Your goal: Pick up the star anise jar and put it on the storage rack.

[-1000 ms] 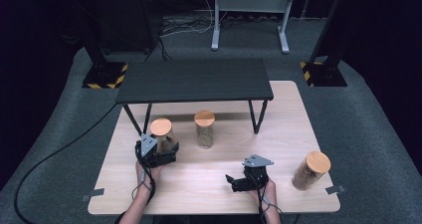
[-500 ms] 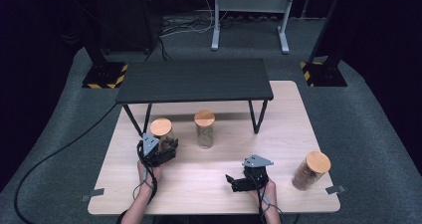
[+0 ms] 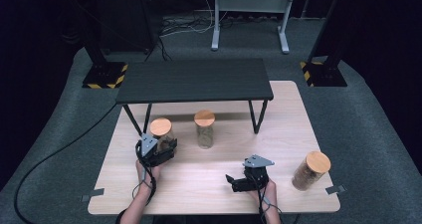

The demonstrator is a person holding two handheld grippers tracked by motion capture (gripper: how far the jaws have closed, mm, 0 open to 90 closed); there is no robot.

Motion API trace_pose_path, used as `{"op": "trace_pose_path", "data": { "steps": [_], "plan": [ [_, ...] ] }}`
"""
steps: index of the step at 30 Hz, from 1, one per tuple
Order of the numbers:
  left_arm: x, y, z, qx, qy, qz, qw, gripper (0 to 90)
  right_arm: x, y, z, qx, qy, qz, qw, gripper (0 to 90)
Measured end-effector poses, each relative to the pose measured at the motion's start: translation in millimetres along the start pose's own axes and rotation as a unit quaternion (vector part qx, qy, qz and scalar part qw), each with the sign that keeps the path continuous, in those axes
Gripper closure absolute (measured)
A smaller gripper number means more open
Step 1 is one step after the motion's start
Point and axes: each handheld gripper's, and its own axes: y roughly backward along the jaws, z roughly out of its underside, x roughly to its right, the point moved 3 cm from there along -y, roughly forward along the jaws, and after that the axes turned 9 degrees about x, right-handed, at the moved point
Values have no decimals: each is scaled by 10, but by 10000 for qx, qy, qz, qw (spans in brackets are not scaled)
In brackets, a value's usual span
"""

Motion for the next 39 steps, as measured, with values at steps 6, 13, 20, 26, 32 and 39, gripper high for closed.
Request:
{"op": "trace_pose_path", "data": {
  "steps": [6, 13, 20, 26, 32, 39],
  "plan": [
    [5, 5, -37, 26, -64, 34, 10000, 247, -2, -1, 0, -10, 17, -13, 10000, 20],
    [3, 20, -76, 60, -57, 68, 9999, 246, -12, -7, 1, -37, 72, 10, 10000, 20],
    [-10, 60, -97, 94, -6, 55, 9999, 247, -13, -9, 1, -46, 76, -8, 10000, 20],
    [8, 80, -134, 111, -29, 136, 9998, 247, -12, -10, 1, -51, 79, 23, 10000, 20],
    [46, 117, -198, 179, -80, 177, 9997, 247, -13, -14, 1, -78, 75, 21, 9999, 20],
    [69, 138, -275, 237, -82, 209, 9995, 247, -13, -10, 1, -52, 82, 26, 9999, 19]
  ]
}}
